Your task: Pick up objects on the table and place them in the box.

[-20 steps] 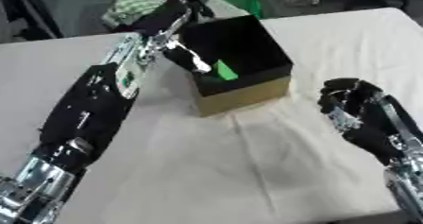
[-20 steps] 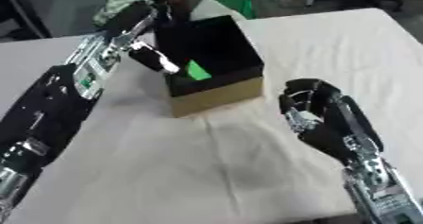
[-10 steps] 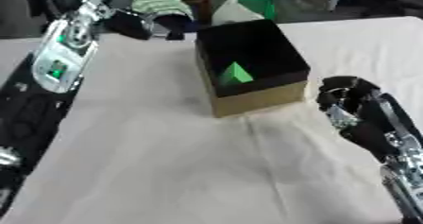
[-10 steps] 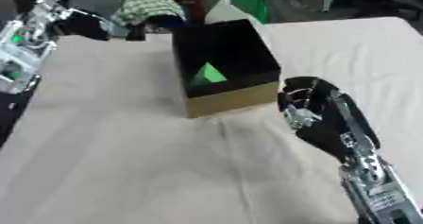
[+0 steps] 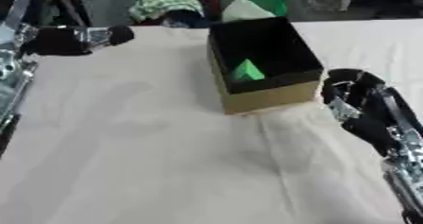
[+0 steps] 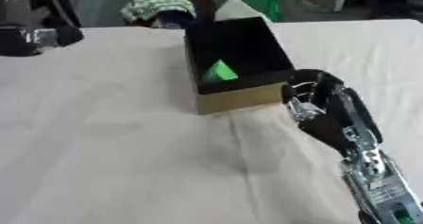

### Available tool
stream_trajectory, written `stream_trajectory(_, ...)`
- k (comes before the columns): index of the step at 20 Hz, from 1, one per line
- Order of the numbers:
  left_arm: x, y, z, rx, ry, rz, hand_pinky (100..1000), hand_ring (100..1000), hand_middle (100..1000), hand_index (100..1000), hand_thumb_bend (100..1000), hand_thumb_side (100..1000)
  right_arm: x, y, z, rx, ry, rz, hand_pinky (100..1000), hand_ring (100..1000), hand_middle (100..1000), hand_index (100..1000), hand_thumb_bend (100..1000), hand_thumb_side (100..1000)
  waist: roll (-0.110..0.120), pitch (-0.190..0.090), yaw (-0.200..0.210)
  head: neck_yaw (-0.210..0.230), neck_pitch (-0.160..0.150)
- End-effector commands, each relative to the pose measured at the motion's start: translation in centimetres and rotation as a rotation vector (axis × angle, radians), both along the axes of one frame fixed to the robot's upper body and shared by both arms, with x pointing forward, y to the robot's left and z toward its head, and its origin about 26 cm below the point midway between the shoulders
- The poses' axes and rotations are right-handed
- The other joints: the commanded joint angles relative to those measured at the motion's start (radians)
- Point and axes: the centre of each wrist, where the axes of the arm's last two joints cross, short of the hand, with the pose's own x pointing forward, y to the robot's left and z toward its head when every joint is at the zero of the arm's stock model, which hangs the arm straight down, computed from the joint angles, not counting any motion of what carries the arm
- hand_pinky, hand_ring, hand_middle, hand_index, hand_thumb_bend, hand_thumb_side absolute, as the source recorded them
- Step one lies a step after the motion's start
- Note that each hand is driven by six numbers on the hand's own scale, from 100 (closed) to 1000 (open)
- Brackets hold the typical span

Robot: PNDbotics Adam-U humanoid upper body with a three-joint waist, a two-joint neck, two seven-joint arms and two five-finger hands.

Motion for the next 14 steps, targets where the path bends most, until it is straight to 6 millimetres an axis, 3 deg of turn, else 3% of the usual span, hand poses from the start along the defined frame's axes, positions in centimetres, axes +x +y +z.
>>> stream_trajectory(1, -0.8, 0.3, -0.7, -0.073, 0.001, 0.016, 600, 641, 633, 750, 825, 383, 0.0, -0.4, 0.8, -0.001, -0.031, -0.021, 595, 625, 632, 752, 238, 335, 0.002, -0.01, 0.006, 0.009, 0.024)
stream_trajectory(5, -1.8, 0.6, -4.1, -0.161, 0.071, 0.047, 596, 639, 629, 748, 806, 404, 0.1, -0.5, 0.8, 0.003, -0.033, -0.03, 595, 625, 629, 755, 239, 338, 0.002, -0.002, 0.013, 0.014, 0.042)
stream_trajectory(6, -1.9, 0.6, -4.6, -0.174, 0.079, 0.054, 595, 638, 630, 748, 803, 362, 0.1, -0.5, 0.8, 0.006, -0.033, -0.033, 595, 625, 629, 755, 228, 337, 0.002, -0.001, 0.013, 0.013, 0.043)
stream_trajectory(7, -2.1, 0.7, -5.1, -0.187, 0.092, 0.063, 594, 637, 628, 747, 801, 411, 0.1, -0.5, 0.8, 0.007, -0.035, -0.033, 595, 625, 629, 756, 239, 337, 0.001, 0.001, 0.015, 0.012, 0.044)
stream_trajectory(9, -2.3, 0.9, -6.2, -0.202, 0.113, 0.079, 593, 637, 627, 746, 795, 421, 0.1, -0.4, 0.9, 0.007, -0.038, -0.032, 595, 625, 629, 755, 239, 337, 0.002, 0.003, 0.014, 0.008, 0.045)
stream_trajectory(14, -2.6, 1.1, -7.3, -0.22, 0.135, 0.101, 590, 633, 623, 743, 789, 425, 0.1, -0.5, 0.9, 0.01, -0.038, -0.037, 595, 624, 629, 755, 240, 339, 0.002, 0.005, 0.011, 0.001, 0.045)
